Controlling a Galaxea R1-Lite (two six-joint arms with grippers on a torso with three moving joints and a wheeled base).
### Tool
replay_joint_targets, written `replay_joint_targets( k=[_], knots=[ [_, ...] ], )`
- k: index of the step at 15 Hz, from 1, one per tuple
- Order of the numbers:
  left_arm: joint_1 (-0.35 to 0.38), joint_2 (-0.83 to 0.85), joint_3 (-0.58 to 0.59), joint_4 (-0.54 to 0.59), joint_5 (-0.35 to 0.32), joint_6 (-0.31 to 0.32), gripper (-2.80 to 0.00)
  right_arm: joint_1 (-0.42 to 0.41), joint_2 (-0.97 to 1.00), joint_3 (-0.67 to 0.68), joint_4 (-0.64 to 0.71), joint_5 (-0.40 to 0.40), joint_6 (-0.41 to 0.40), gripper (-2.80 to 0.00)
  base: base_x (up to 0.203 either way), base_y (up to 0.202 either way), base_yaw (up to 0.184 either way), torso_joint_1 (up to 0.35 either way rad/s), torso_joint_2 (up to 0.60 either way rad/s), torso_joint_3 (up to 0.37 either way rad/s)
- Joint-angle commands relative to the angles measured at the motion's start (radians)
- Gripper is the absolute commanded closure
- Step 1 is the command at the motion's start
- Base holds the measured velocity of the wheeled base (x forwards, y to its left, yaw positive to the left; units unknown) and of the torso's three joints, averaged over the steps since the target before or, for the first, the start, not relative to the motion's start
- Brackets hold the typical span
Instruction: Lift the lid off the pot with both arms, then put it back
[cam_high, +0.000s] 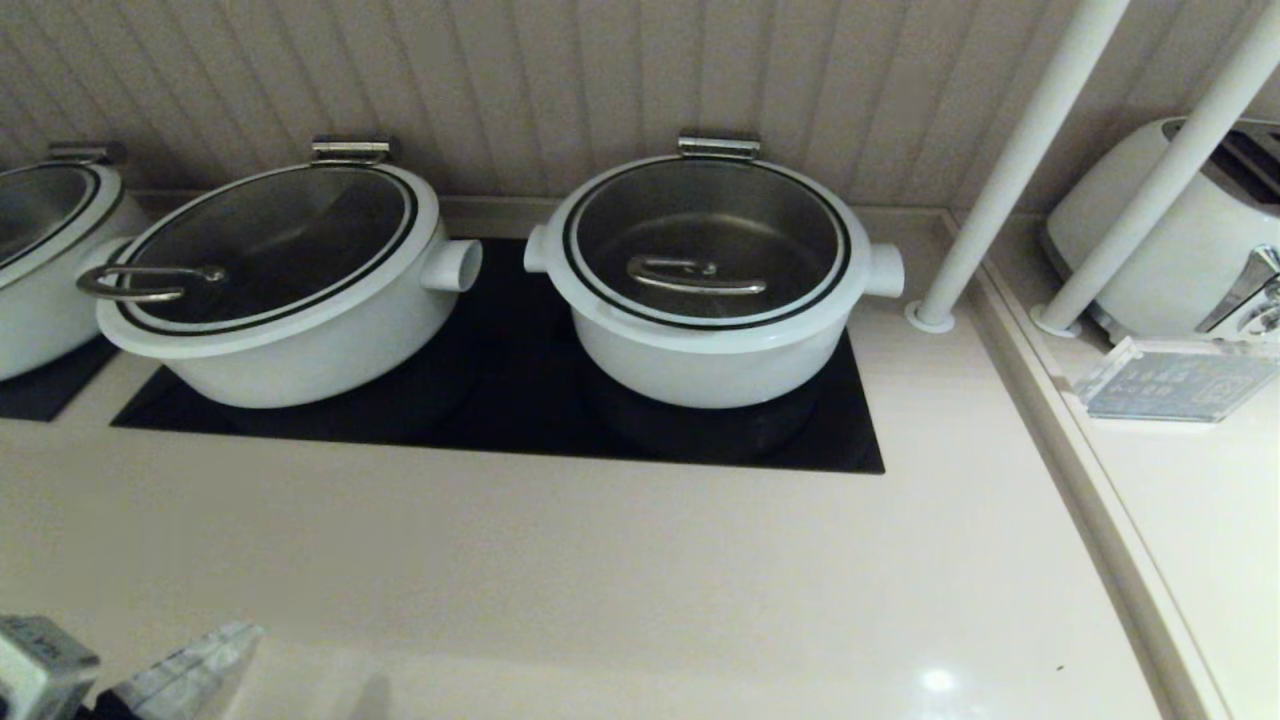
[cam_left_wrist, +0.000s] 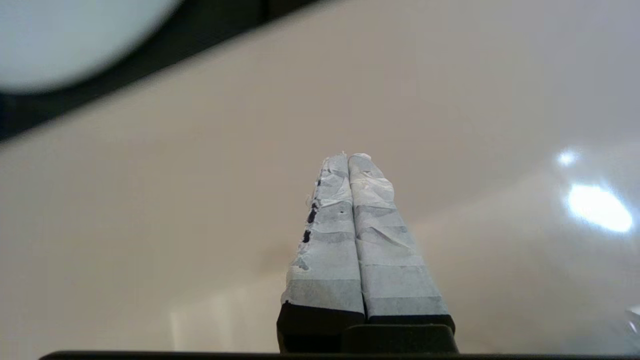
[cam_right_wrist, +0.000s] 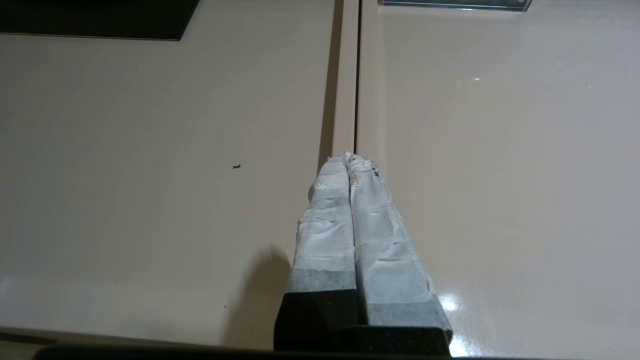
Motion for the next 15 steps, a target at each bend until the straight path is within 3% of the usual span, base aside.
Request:
replay_joint_targets(
  k=[1, 4, 6, 8, 13, 15],
  knots=[
    [-0.001, -0.252, 0.002, 0.193, 0.002, 0.000, 0.00, 0.000, 0.000, 0.000, 0.000, 0.000, 0.000, 0.00, 0.000, 0.000, 0.000, 0.000, 0.00, 0.000],
    [0.048, -0.376, 0.002, 0.336, -0.001, -0.001, 0.00, 0.000, 0.000, 0.000, 0.000, 0.000, 0.000, 0.00, 0.000, 0.000, 0.000, 0.000, 0.00, 0.000],
    [0.175, -0.380, 0.002, 0.411, -0.050, 0.003, 0.00, 0.000, 0.000, 0.000, 0.000, 0.000, 0.000, 0.00, 0.000, 0.000, 0.000, 0.000, 0.00, 0.000],
    [0.250, -0.474, -0.013, 0.528, -0.074, 0.002, 0.00, 0.000, 0.000, 0.000, 0.000, 0.001, 0.000, 0.00, 0.000, 0.000, 0.000, 0.000, 0.00, 0.000],
    [0.253, -0.677, -0.024, 0.576, -0.082, -0.018, 0.00, 0.000, 0.000, -0.001, 0.000, 0.000, 0.000, 0.00, 0.000, 0.000, 0.000, 0.000, 0.00, 0.000],
    [0.252, -0.766, -0.020, 0.577, -0.077, -0.094, 0.00, 0.000, 0.000, 0.000, 0.000, 0.000, 0.000, 0.00, 0.000, 0.000, 0.000, 0.000, 0.00, 0.000]
  ],
)
